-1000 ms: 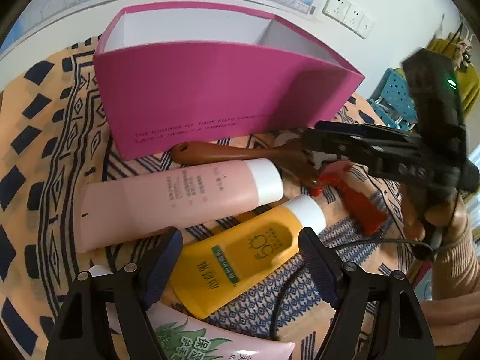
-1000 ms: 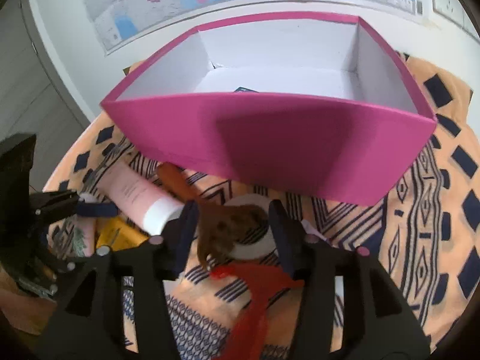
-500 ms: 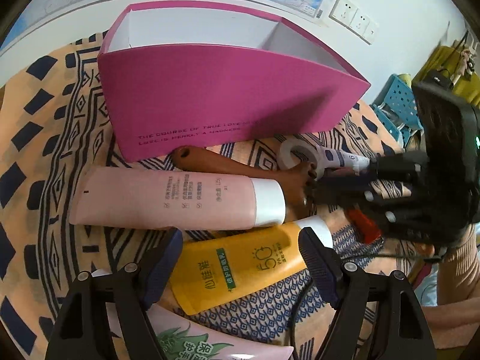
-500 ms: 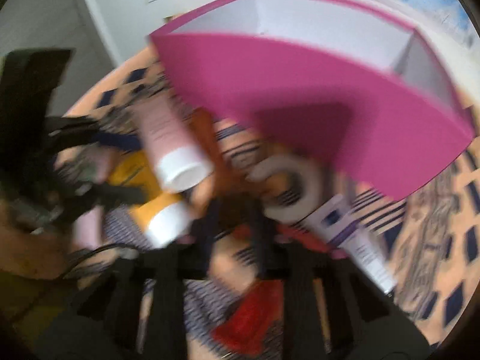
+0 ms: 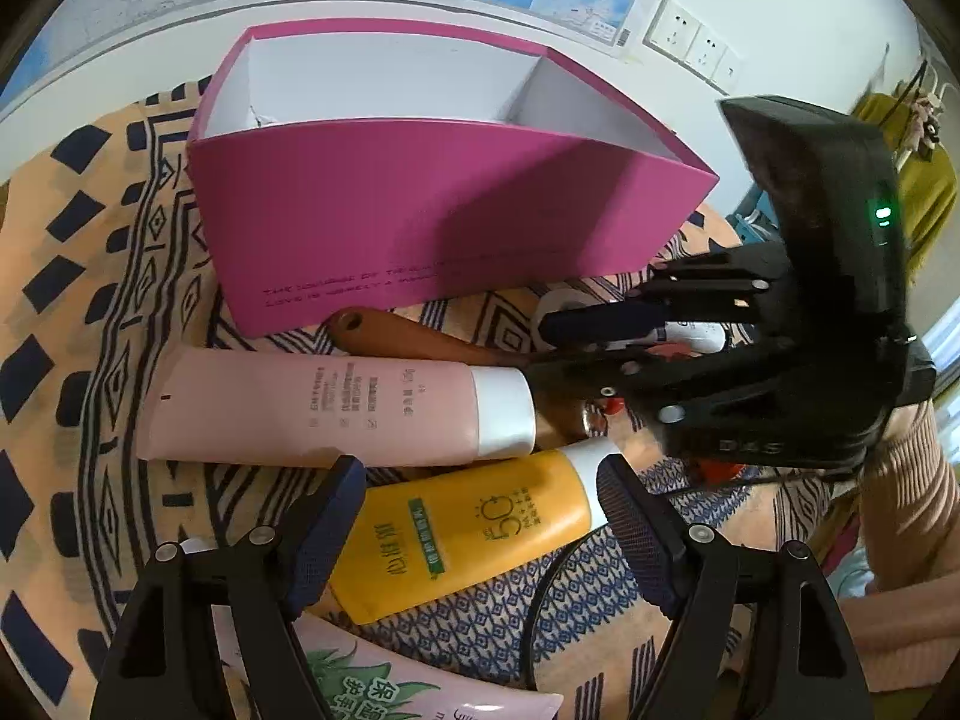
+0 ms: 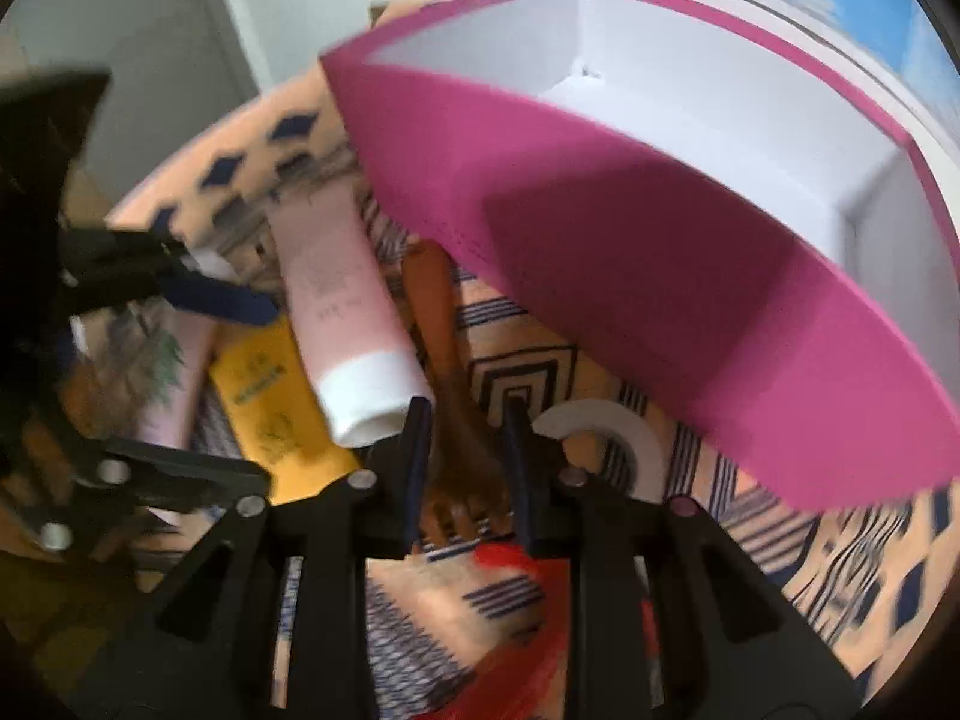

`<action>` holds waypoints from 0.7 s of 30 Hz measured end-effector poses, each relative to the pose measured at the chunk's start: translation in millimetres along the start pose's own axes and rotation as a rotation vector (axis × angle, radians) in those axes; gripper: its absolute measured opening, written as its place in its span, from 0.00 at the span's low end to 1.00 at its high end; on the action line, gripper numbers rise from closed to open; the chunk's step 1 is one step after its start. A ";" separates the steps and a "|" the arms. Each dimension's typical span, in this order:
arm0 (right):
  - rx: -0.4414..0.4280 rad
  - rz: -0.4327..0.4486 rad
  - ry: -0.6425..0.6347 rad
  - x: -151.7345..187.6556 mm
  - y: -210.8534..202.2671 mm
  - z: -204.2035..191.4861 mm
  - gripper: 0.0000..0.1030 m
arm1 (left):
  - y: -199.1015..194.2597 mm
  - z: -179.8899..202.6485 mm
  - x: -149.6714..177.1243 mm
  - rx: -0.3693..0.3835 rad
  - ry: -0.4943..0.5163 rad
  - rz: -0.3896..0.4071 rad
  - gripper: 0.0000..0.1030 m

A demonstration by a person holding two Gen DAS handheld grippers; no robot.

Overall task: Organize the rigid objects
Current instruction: 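Grasp the brown wooden comb by its toothed head with the right gripper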

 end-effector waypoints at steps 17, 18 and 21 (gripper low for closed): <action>-0.045 -0.063 -0.177 0.5 27.5 -23.4 0.16 | -6.3 -5.6 0.9 0.017 -0.021 -0.004 0.79; -0.048 -0.056 -0.164 1.4 23.9 -22.9 0.15 | -6.9 -3.6 0.3 0.022 -0.021 -0.002 0.79; -0.055 -0.001 -0.119 1.7 5.1 -20.1 0.14 | -11.6 3.6 -3.7 0.055 -0.013 0.012 0.79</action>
Point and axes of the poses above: each gripper's, at about its wrist camera, not at the fingertips, and y roughly the way its jaws point, z to its right, x to its underside, the point moved 10 cm from there along y, roughly the way its jaws point, and after that the axes turned 9 degrees about z, right-handed, at the moved point
